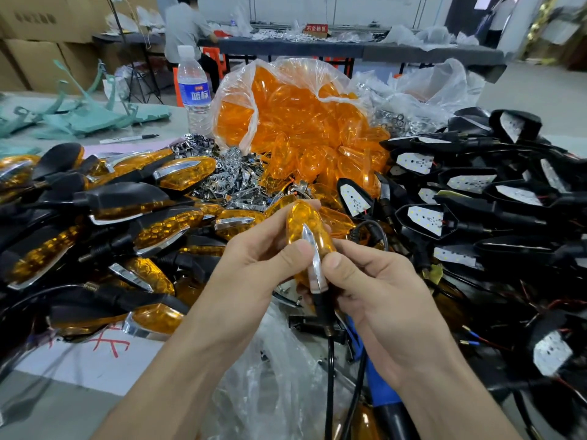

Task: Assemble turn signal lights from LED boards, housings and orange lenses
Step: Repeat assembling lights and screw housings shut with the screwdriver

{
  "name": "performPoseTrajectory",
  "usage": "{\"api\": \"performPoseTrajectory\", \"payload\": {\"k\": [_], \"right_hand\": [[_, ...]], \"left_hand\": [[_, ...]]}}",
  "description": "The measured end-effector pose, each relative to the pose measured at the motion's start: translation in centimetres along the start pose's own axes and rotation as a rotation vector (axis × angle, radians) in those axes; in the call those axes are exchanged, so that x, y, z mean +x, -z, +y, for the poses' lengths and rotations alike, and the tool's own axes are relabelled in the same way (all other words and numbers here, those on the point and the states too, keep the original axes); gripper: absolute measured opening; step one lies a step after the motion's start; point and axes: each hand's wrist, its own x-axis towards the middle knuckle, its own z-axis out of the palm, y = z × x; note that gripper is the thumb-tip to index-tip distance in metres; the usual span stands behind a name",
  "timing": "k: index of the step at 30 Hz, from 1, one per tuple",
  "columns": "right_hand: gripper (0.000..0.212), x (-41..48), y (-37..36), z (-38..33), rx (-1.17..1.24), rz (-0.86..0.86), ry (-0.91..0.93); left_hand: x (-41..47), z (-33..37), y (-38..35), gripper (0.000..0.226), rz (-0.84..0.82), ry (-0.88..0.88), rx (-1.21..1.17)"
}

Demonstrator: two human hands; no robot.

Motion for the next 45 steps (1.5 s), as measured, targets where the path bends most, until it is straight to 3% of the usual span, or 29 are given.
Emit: {"api": "performPoseTrajectory", "payload": {"k": [5,13,17,20,22,35,41,45], "right_hand": [[0.024,0.2,-0.2,0.2,-0.003,-0.05,-0.05],[0.033,0.0,0.0,0.5,-0.055,-0.142,-0.024],[0.034,0.2,-0.4,0.5,0.016,-0.11,-0.024],[0.037,0.2,-0.3,0.1,0.083,-0.113,-0.036],[0.037,0.2,-0.2,0.0,0.102,-0.122,-0.037],[0.027,0.1,-0.9,-0.3,0.159,-0.034,-0.158],[0.046,0.1,-1.6,-1.1,0.426,-0.076,-0.333],[0.048,0.1,-1.6,-1.3,0.58,-0.059,-0.4]], "left_hand": [[0.1,0.2,-0.2,0.038,0.092,-0.059,0.025],[0.0,0.2,-0.7,0.027,0.106,-0.131,0.036],[0.0,0.1,-0.2,0.032,0.055,-0.127,0.109],[0.1,0.3,0.6,0.054,-0.091,-0.053,0.079],[0.1,0.2,0.8,0.062,-0.102,-0.052,0.083],[0.0,-0.2,0.2,0.049,0.031,-0.127,0.221],[0.0,0.6,0.6,0.045,0.026,0.078,-0.137],[0.1,0.8,0.7,0.059,-0.054,0.098,-0.149]]}}
